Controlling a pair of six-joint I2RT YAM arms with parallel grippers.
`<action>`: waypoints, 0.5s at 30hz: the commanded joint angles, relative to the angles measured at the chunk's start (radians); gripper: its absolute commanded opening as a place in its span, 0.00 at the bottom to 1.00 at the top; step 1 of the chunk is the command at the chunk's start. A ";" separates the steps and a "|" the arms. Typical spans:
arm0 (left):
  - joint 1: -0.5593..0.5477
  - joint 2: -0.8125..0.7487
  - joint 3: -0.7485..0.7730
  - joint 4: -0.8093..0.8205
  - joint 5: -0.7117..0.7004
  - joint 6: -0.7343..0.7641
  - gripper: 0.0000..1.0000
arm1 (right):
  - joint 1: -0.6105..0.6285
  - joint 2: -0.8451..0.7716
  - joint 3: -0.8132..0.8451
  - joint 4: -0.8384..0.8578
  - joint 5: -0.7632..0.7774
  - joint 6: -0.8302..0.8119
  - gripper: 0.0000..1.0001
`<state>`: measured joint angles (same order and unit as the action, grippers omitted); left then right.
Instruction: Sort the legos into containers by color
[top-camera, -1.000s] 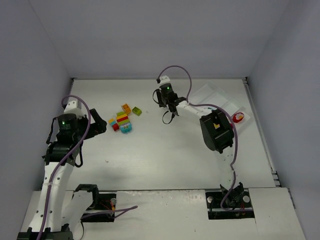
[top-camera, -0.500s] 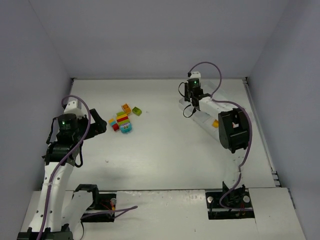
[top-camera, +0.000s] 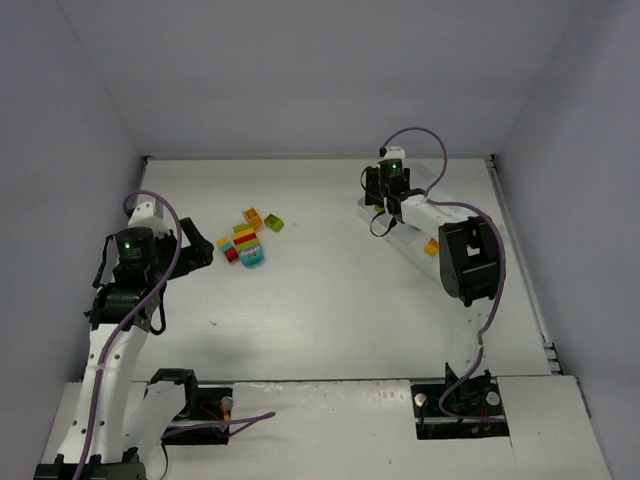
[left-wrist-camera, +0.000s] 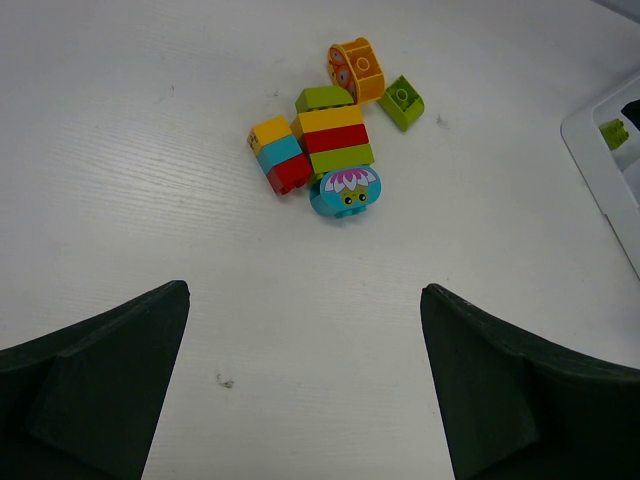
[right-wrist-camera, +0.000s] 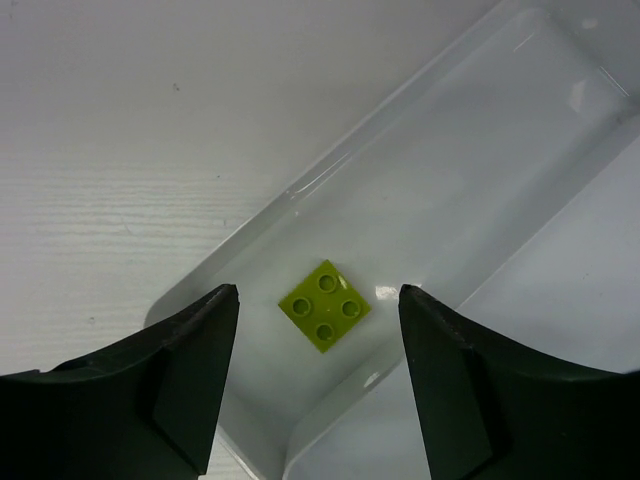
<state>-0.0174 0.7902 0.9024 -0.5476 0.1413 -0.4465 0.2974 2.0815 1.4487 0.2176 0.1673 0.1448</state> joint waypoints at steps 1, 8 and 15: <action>0.010 0.007 0.023 0.054 0.007 -0.003 0.92 | 0.031 -0.112 0.009 0.042 -0.026 -0.019 0.62; 0.010 0.009 0.023 0.055 0.012 -0.003 0.92 | 0.124 -0.143 -0.013 0.091 -0.130 -0.106 0.64; 0.010 0.007 0.021 0.054 0.011 -0.003 0.92 | 0.236 -0.048 0.073 0.086 -0.354 -0.215 0.75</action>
<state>-0.0174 0.7902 0.9024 -0.5476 0.1417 -0.4465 0.5041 2.0281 1.4445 0.2489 -0.0654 -0.0032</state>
